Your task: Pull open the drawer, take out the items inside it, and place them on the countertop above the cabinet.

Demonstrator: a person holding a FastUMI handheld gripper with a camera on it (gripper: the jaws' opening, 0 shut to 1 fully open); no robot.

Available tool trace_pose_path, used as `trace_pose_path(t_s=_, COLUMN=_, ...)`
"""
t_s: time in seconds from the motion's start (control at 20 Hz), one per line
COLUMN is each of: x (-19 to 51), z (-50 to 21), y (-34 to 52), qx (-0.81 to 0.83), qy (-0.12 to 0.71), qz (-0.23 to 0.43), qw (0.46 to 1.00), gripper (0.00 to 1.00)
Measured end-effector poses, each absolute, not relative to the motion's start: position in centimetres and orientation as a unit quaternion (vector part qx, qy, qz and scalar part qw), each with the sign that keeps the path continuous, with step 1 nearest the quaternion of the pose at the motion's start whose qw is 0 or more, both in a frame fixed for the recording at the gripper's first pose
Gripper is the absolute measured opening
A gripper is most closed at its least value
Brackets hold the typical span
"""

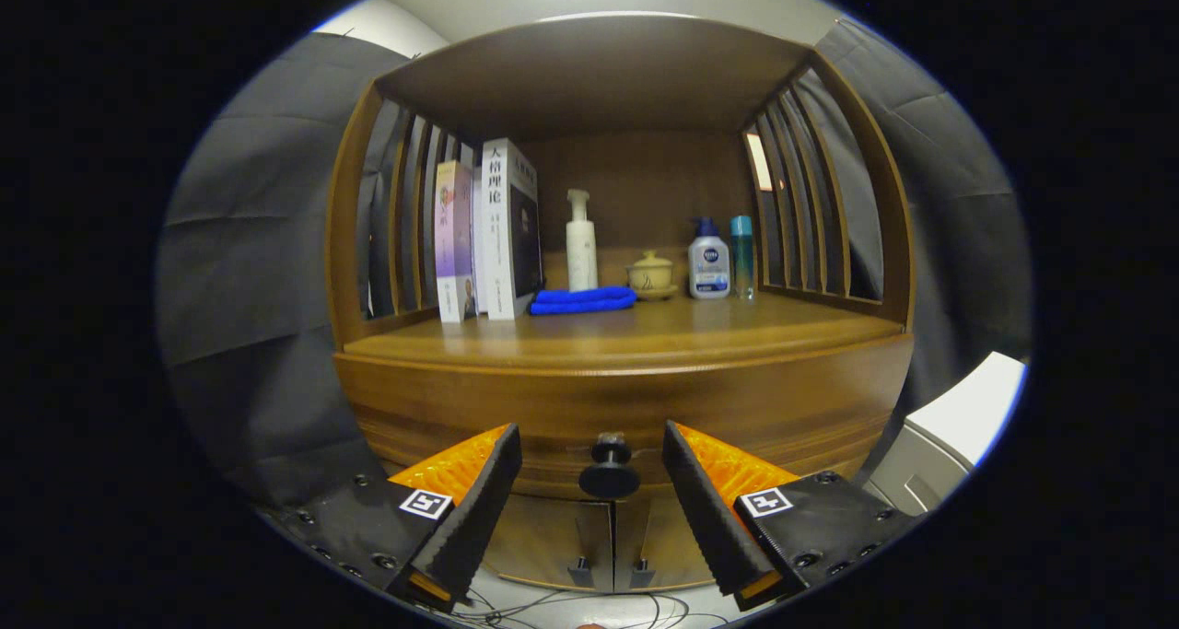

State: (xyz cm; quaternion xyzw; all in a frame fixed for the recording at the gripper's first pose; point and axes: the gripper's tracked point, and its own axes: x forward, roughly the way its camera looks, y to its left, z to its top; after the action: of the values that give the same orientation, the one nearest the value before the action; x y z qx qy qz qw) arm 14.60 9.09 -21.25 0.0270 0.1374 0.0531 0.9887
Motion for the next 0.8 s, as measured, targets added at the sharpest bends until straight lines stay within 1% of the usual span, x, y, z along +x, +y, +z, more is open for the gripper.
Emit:
trace_pose_path(t_s=0.2, x=15.8, z=-23.4, y=8.8, qx=0.022, qy=0.151, qz=0.040, qw=0.987, gripper=0.98)
trace_pose_path(t_s=0.35, x=16.3, z=-25.1, y=9.1, qx=0.016, qy=0.171, qz=0.042, qw=0.984, gripper=0.86)
trace_pose_path(t_s=0.4, x=16.1, z=-25.0, y=9.3, qx=0.019, qy=0.171, qz=0.046, qw=0.984, gripper=0.86)
trace_pose_path(t_s=0.55, x=16.4, z=-25.2, y=8.4, qx=0.012, qy=0.168, qz=0.029, qw=0.985, gripper=0.64)
trace_pose_path(t_s=0.7, x=16.4, z=-25.4, y=8.6, qx=0.024, qy=0.177, qz=0.031, qw=0.983, gripper=0.42)
trace_pose_path(t_s=0.8, x=16.3, z=-25.5, y=8.5, qx=0.030, qy=0.185, qz=0.033, qw=0.982, gripper=0.42)
